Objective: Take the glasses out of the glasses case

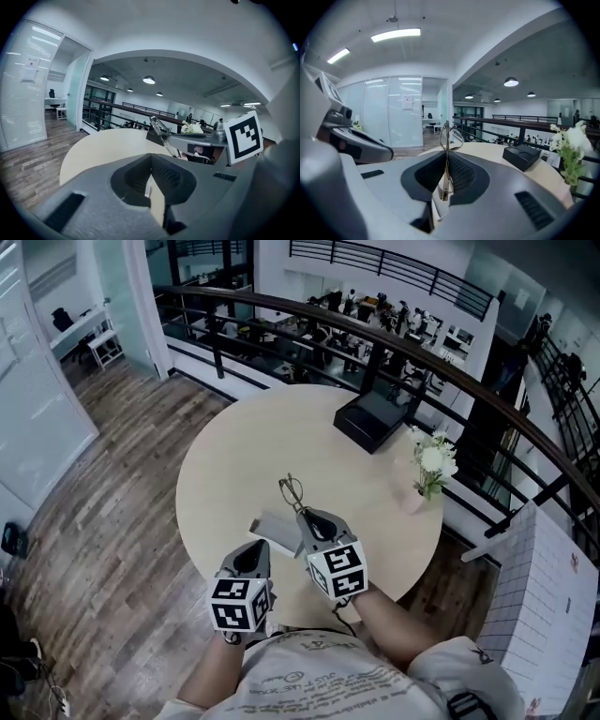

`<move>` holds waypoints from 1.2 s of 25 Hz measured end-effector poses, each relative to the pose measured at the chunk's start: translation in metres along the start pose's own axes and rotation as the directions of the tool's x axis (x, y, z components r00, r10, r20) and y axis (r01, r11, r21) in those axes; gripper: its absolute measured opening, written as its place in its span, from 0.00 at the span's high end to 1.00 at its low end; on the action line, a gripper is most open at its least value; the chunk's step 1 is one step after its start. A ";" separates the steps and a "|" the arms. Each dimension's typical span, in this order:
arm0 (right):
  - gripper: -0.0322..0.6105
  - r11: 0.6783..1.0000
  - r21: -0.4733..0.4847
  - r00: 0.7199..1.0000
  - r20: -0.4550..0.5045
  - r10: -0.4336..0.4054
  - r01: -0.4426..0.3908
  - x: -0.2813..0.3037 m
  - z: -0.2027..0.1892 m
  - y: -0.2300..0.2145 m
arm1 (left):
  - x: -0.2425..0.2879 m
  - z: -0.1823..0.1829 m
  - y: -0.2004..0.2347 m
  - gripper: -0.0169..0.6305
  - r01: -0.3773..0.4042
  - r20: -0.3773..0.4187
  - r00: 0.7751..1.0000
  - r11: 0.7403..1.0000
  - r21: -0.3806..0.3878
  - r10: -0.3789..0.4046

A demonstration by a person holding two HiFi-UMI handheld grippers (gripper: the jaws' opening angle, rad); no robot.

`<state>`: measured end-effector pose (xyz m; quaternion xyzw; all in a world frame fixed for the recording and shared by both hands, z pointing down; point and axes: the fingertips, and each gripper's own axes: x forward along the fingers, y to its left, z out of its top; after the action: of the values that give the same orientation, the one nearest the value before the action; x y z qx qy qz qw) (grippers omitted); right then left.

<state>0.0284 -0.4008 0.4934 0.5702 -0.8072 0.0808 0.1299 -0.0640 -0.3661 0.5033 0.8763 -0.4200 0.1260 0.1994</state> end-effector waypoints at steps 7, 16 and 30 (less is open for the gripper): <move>0.90 0.986 0.077 0.981 0.119 -0.155 0.146 -0.044 0.021 -0.023 | 0.018 0.014 -0.022 0.95 0.094 0.009 0.996 0.995 0.012 -0.094; 0.90 0.963 0.127 0.955 0.146 -0.256 0.239 -0.074 0.022 -0.043 | 0.035 0.018 -0.046 0.95 0.175 -0.007 0.985 0.984 0.045 -0.175; 0.90 0.955 0.148 0.951 0.136 -0.276 0.256 -0.080 0.016 -0.053 | 0.043 0.022 -0.059 0.95 0.214 -0.009 0.977 0.975 0.063 -0.214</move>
<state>0.1016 -0.3507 0.4529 0.6855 -0.7237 0.0695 0.0394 0.0098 -0.3724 0.4864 0.9223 -0.3187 0.1181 0.1841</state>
